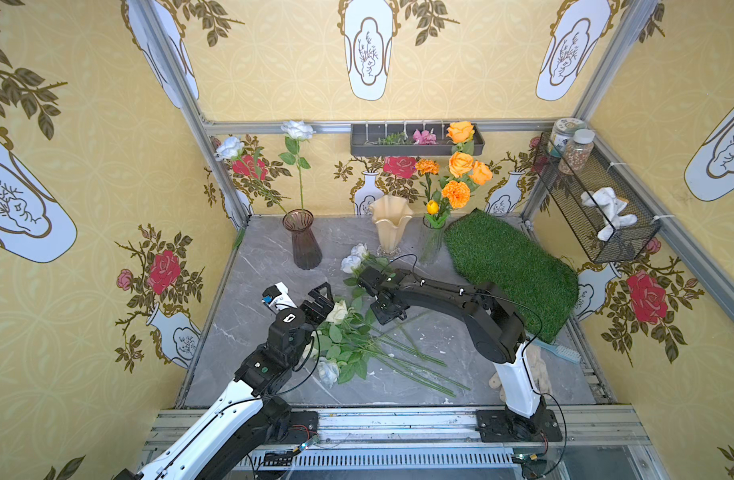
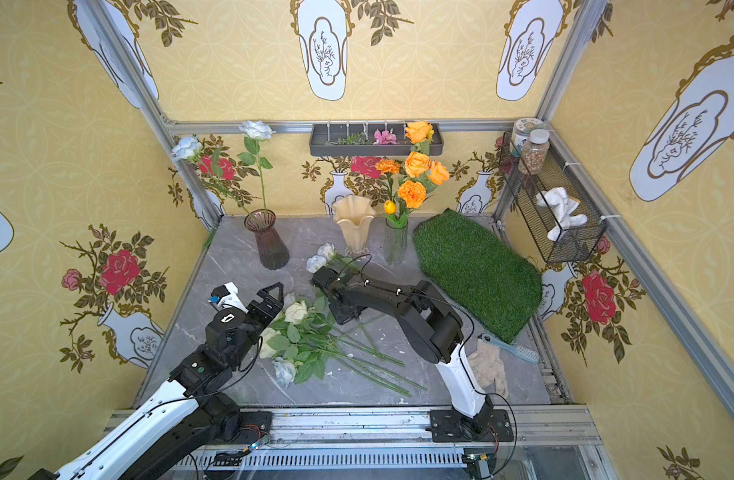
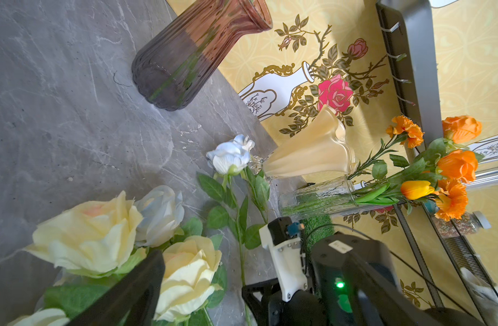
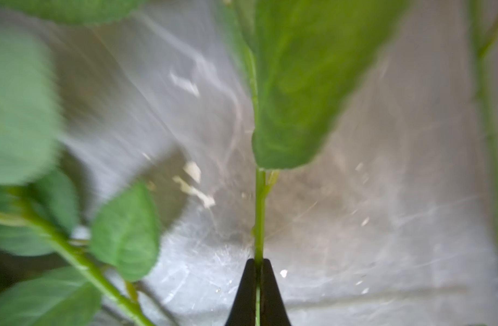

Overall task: Arrange the flowers in different vases according to their colors
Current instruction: Pick up the flower at the center of the board.

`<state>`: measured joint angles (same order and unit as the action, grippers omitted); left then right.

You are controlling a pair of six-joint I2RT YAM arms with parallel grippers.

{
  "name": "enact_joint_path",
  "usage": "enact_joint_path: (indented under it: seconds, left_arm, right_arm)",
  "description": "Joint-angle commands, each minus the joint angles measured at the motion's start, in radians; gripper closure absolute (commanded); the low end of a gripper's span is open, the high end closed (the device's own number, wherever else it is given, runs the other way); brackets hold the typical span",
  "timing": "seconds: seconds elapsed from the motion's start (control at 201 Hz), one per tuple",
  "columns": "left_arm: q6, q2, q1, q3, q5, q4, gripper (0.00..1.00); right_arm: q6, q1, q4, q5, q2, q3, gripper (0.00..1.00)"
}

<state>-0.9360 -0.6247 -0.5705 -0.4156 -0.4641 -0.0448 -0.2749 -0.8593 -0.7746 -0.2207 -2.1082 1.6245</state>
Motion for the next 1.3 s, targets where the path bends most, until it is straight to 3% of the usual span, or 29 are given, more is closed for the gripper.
enact_joint_path:
  seconds: [0.0,0.204,0.558,0.752,0.867,1.046,1.29]
  left_arm:
    - [0.003,0.005,0.000,0.007,-0.002,0.034,0.00]
    - [0.022,0.001,0.000,0.013,0.027,0.065,0.00]
    - [0.102,-0.069,0.000,0.007,0.186,0.191,0.02]
    - [0.130,-0.097,0.000,0.006,0.263,0.247,0.08]
    - [0.141,-0.128,0.000,0.001,0.310,0.280,0.17]
    - [0.143,-0.152,0.000,-0.002,0.363,0.312,0.25]
    - [0.140,-0.110,0.001,0.021,0.343,0.309,0.28]
  right_arm:
    - [0.152,-0.002,0.087,-0.074,0.040,0.036,1.00]
    - [0.294,-0.001,0.320,-0.008,0.159,-0.004,1.00]
    - [0.307,0.043,0.772,0.242,0.345,-0.214,1.00]
    - [0.132,0.098,0.679,0.562,0.328,-0.119,1.00]
    - [0.099,0.084,0.595,0.668,0.317,-0.087,1.00]
    - [0.128,0.043,0.465,0.691,0.325,-0.082,1.00]
    - [0.141,0.015,0.459,0.652,0.393,-0.172,1.00]
